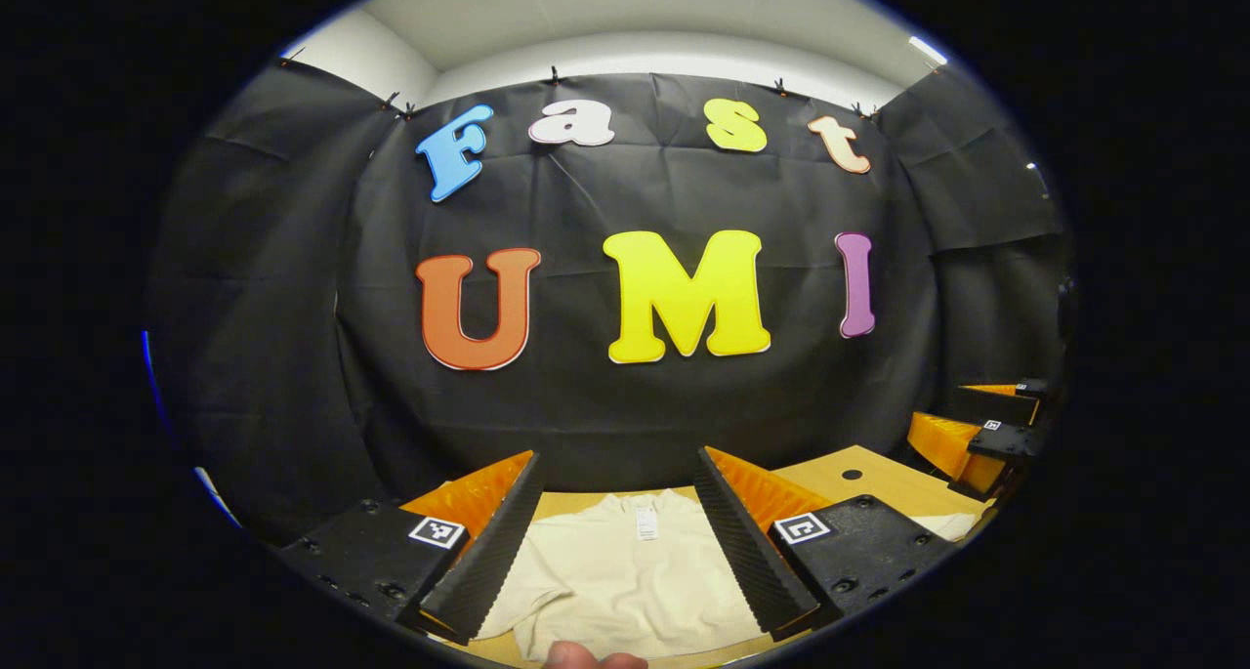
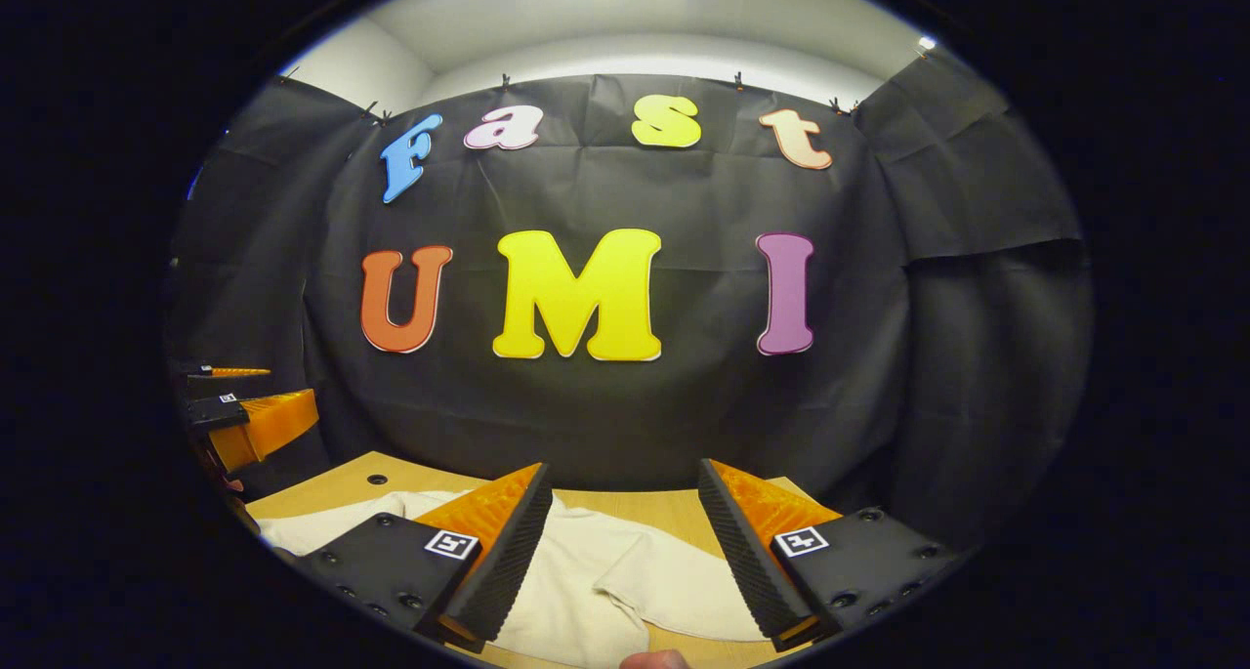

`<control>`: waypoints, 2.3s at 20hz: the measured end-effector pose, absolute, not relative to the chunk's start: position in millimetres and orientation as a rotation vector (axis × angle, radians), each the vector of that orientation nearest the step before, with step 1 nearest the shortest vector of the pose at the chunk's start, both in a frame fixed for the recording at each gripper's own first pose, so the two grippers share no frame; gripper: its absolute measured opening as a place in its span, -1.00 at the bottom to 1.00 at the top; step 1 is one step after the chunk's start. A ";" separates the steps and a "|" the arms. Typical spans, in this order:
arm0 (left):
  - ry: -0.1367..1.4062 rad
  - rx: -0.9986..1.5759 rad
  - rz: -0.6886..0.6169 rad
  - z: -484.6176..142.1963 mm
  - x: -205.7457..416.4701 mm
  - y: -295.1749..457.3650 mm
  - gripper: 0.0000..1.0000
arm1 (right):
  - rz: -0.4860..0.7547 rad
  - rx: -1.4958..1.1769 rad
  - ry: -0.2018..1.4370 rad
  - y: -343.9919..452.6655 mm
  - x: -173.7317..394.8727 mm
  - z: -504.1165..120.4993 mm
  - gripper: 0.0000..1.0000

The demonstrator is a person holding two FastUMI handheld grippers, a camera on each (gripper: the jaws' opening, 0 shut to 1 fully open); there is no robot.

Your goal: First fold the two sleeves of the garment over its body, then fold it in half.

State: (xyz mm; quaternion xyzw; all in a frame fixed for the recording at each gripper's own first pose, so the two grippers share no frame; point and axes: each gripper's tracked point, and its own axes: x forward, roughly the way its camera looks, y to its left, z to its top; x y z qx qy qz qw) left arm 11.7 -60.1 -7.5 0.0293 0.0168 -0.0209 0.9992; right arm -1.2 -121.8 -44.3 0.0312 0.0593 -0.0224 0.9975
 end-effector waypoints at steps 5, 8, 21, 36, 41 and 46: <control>0.080 0.050 -0.105 -31.6 12.8 -95.8 0.98 | -0.136 0.013 0.216 -212.4 -28.5 -77.6 0.87; 0.126 0.052 -0.126 -46.1 13.6 -109.4 0.98 | -0.176 -0.047 0.311 -264.5 -52.0 -109.5 0.87; 0.237 0.041 -0.225 -76.1 18.0 -159.9 0.97 | -0.137 -0.032 0.899 -379.2 -115.6 -323.9 0.87; 0.329 0.055 -0.184 -97.2 11.7 -144.6 0.98 | -0.084 0.035 1.004 -387.3 -119.0 -375.6 0.05; 0.321 0.076 -0.180 -94.6 6.8 -137.6 0.98 | -0.123 0.114 1.003 -387.7 -110.4 -371.8 -0.69; 0.305 0.080 -0.156 -92.4 2.9 -118.9 0.97 | -0.134 0.174 1.011 -379.4 -112.5 -352.8 -0.94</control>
